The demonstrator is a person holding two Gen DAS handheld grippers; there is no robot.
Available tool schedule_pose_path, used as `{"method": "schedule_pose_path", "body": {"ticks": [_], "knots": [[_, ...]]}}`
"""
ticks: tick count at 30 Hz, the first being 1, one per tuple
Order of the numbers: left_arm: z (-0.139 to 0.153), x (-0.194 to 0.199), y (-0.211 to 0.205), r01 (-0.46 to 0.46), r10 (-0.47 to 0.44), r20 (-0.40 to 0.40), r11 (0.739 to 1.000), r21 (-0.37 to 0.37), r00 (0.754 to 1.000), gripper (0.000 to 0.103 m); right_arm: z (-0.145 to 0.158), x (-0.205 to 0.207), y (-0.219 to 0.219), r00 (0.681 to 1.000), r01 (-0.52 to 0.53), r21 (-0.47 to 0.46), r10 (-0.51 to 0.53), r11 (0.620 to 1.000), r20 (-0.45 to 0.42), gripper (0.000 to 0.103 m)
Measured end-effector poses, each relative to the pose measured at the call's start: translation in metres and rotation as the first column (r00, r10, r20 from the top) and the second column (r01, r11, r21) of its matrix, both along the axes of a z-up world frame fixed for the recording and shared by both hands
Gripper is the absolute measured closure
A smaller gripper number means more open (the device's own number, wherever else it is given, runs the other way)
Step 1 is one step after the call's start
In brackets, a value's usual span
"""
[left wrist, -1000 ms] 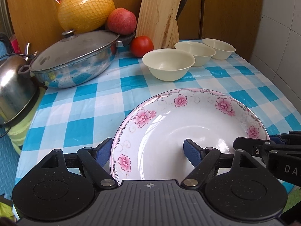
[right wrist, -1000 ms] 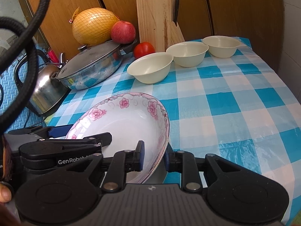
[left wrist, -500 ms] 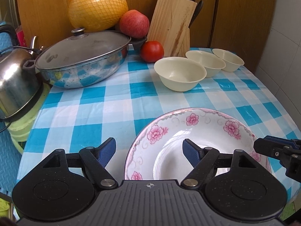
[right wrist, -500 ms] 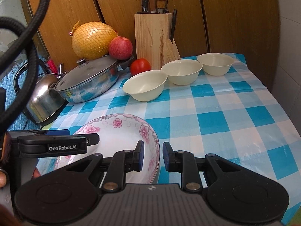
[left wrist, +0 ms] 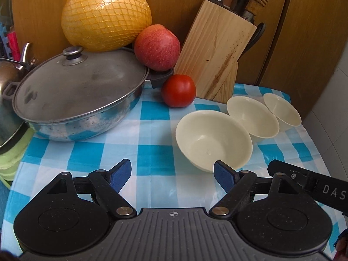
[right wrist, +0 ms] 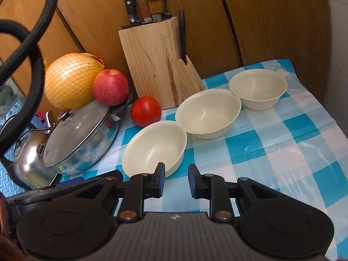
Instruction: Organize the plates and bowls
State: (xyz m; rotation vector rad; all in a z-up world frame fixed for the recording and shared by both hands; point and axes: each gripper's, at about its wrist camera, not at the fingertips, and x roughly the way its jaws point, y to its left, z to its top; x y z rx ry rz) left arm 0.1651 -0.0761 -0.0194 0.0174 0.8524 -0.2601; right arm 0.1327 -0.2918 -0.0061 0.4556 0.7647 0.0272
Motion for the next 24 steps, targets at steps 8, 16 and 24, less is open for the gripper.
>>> {"method": "schedule_pose_path", "body": {"ticks": [8,16,24], "knots": [[-0.033,0.043,-0.024,0.013,-0.01,-0.066,0.999,0.053,0.998,0.027,-0.03,0.05,-0.008,0.995,-0.028,0.048,0.032,0.998,-0.093,0.087],[-0.045,0.044,-0.03,0.102,-0.092,-0.117,0.991,0.084,0.989,0.064,-0.029,0.05,-0.012,0.989,-0.086,0.139,0.102,0.987,-0.106,0.092],[-0.032,0.013,-0.022,0.166,-0.153,-0.11,0.979,0.118,0.982,0.064,-0.022,0.027,-0.011,0.981,-0.122,0.184,0.146,0.975,-0.127,0.092]]}}
